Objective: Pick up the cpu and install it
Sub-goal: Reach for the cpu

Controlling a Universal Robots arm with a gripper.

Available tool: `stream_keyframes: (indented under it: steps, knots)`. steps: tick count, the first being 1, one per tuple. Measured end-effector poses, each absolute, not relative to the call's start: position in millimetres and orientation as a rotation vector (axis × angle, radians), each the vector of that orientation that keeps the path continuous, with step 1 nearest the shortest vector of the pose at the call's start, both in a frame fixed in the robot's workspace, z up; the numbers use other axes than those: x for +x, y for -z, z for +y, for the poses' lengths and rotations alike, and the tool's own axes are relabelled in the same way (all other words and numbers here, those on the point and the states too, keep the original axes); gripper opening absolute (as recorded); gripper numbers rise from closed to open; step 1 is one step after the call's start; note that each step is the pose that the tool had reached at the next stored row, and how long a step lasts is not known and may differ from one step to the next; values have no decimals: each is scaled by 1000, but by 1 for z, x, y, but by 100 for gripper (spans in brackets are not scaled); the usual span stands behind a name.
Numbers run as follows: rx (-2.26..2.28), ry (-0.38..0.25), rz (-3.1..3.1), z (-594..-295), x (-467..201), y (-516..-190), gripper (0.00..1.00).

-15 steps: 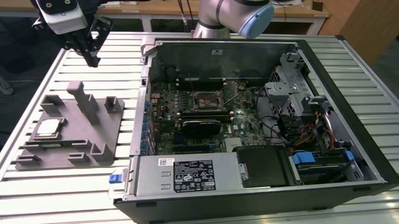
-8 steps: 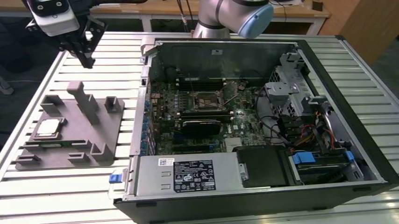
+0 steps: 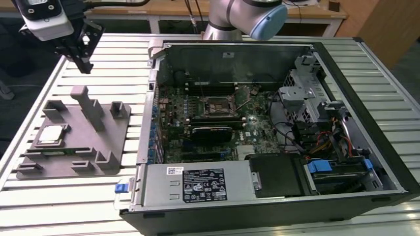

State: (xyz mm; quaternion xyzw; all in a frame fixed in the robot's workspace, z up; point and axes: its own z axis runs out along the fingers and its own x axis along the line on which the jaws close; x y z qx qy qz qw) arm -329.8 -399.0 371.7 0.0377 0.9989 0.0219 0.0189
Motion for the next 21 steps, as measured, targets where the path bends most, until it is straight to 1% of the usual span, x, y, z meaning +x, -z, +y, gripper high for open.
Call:
stream_keyframes:
  steps: [21]
  knots:
    - [117,-68,3101,-399,-360,-361,11]
